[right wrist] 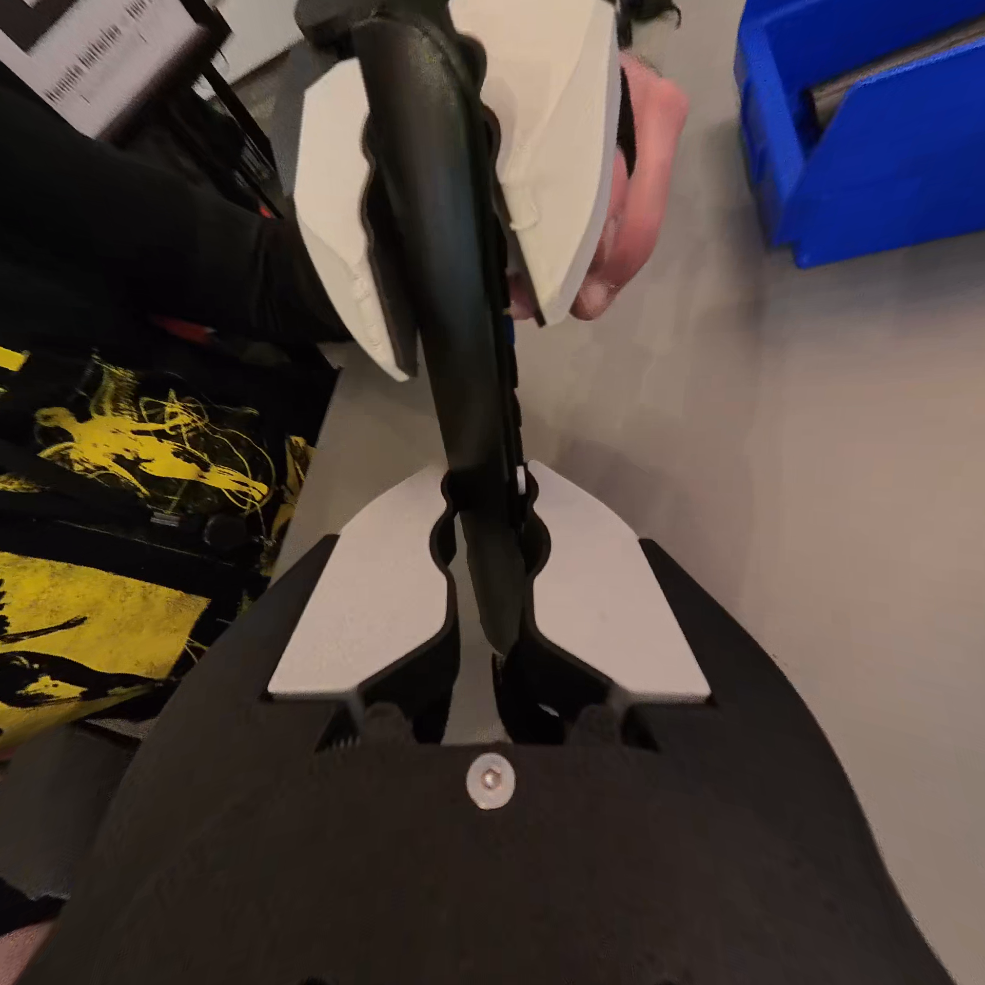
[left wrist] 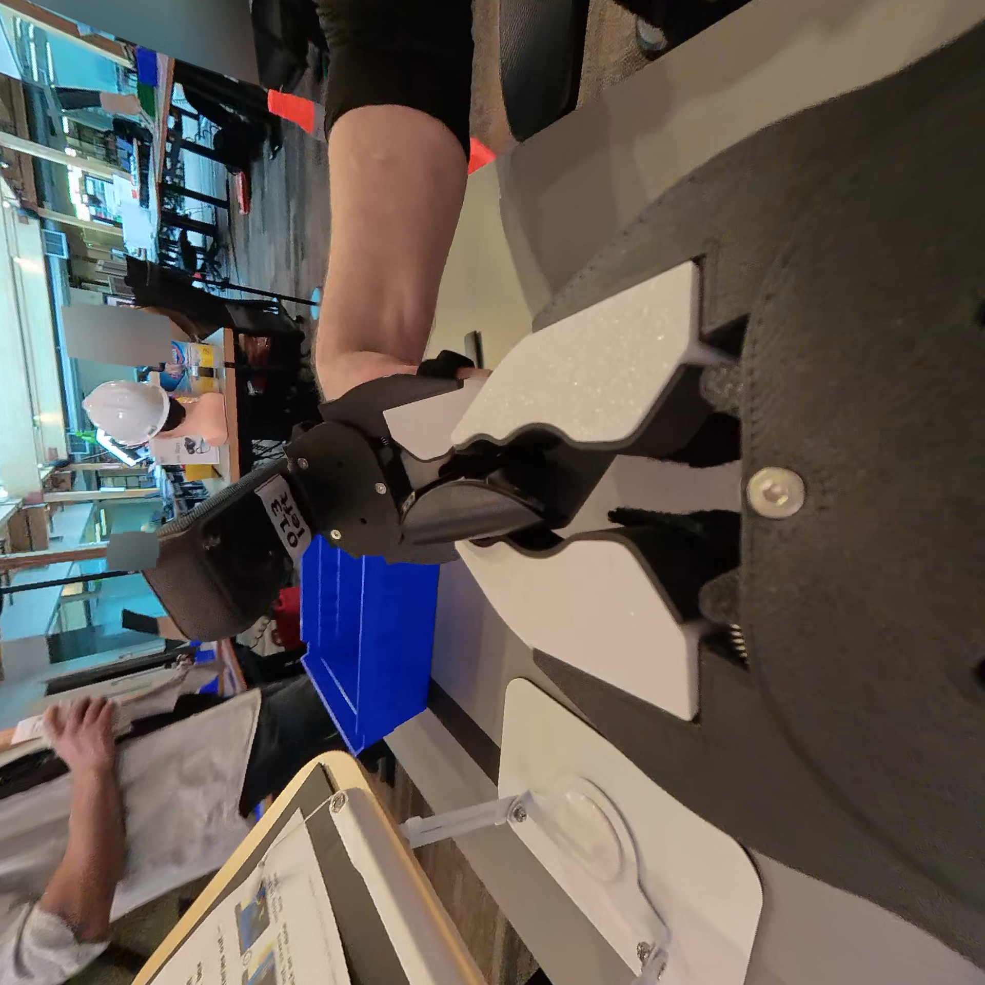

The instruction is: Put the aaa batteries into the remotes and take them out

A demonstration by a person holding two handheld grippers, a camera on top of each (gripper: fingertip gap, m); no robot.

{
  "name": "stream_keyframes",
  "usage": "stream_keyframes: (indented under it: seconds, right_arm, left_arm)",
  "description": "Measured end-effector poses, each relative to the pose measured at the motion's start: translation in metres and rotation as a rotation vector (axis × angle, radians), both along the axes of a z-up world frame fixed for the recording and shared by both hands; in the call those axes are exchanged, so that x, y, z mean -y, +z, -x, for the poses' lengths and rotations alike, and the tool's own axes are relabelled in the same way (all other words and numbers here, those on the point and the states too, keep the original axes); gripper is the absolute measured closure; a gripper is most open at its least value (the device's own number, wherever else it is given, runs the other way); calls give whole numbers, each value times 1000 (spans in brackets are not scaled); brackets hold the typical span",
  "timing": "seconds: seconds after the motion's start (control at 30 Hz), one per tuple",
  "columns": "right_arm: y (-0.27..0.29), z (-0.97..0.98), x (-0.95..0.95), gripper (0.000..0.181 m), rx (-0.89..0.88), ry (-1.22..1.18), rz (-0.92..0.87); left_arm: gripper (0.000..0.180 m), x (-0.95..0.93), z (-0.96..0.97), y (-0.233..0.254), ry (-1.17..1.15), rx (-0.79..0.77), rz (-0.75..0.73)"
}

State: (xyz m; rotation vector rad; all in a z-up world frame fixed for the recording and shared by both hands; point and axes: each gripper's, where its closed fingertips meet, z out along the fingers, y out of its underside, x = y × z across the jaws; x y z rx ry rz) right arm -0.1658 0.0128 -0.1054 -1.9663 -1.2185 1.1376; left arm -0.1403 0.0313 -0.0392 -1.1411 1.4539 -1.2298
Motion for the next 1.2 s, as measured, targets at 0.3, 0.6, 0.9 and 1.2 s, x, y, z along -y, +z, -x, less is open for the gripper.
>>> stream_keyframes:
  seconds: [0.3,0.6,0.9,1.2]
  right_arm:
    - [40,-31,-45,123,-13,-300,-234]
    - [47,-28,-19,156,-469,-273,-180]
    - [48,-62,-17,158,-143,-201,-295]
    - [61,-71,-26,158,153,-72,-381]
  left_arm:
    - [157,-36,15,40,69,317,183]
    - [157,-38,27,59,-38,548,417]
    - [135,-45,32,45,35,328,143]
    - [123,-21,0,-26,-13,-151,-129]
